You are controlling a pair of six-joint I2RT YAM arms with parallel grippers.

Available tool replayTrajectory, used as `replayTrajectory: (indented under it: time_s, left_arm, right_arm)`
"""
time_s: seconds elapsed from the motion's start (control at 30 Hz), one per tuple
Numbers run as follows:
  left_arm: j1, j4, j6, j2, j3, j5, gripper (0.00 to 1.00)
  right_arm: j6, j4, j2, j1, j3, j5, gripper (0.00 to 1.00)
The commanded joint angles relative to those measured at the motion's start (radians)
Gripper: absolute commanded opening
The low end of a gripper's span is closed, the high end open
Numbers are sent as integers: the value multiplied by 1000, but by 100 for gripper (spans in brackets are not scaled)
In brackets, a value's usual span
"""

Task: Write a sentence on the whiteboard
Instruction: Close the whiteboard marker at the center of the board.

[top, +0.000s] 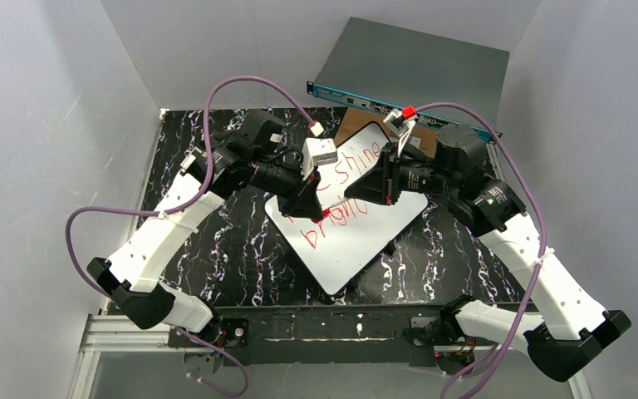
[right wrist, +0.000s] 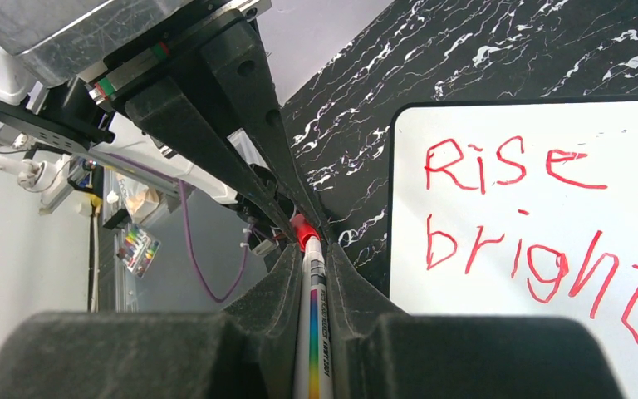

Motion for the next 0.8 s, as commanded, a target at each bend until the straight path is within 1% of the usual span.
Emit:
replayTrajectory:
  time_s: [0.0, 0.37, 0.77]
  left_arm:
    - [2, -9, 3, -36, 5, 3, 0]
    - [2, 0, 3, -28, 7, 2, 0]
    - [2, 13, 10, -21, 12, 17, 0]
  right_arm:
    - [1, 33, -2, 5, -14, -20, 1]
    - [3, 41, 21, 5, -7, -42, 1]
    - [29, 98, 45, 5, -11, -76, 1]
